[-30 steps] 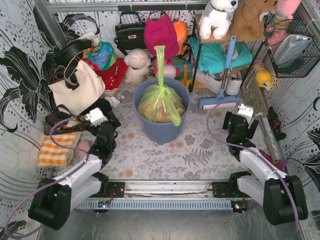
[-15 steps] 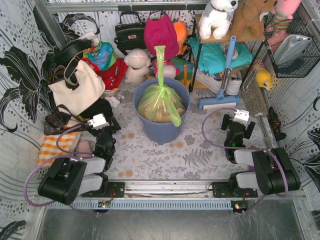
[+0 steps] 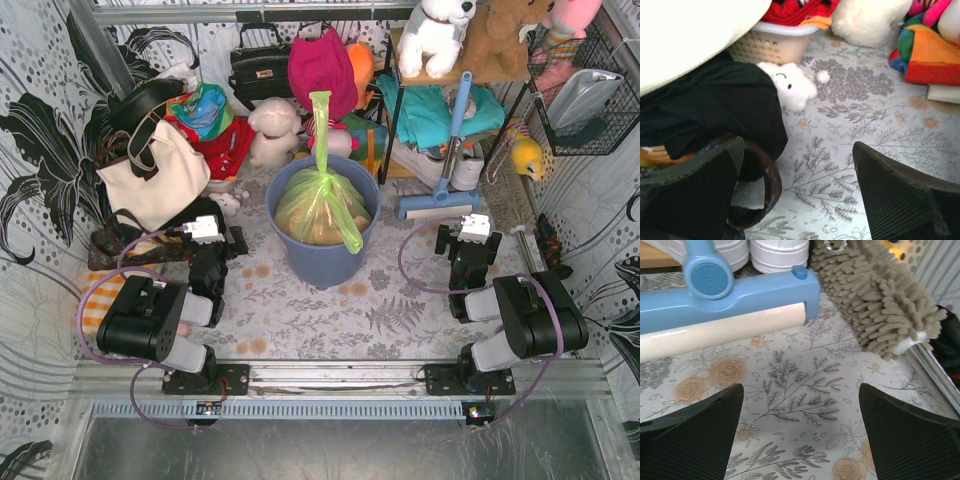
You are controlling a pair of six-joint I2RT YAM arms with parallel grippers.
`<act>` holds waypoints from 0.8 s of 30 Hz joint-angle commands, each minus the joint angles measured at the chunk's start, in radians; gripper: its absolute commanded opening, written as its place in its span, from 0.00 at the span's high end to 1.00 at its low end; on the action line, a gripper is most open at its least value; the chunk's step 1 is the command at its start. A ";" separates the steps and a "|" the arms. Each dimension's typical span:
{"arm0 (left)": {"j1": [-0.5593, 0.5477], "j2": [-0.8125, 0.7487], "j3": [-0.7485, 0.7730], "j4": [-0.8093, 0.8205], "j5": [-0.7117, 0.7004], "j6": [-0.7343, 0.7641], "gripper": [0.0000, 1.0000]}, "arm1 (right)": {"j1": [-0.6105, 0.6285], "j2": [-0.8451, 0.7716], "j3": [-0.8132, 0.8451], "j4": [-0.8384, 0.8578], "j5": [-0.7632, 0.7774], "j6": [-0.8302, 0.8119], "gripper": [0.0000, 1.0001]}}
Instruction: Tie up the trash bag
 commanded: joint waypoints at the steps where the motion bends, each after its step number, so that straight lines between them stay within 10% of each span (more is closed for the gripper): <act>1: 0.014 0.001 0.027 0.032 0.065 0.000 0.02 | -0.031 -0.006 0.001 0.055 -0.176 -0.023 0.03; 24: 0.026 0.000 0.050 -0.017 0.011 -0.036 0.02 | -0.120 0.058 0.016 0.067 -0.311 0.027 0.03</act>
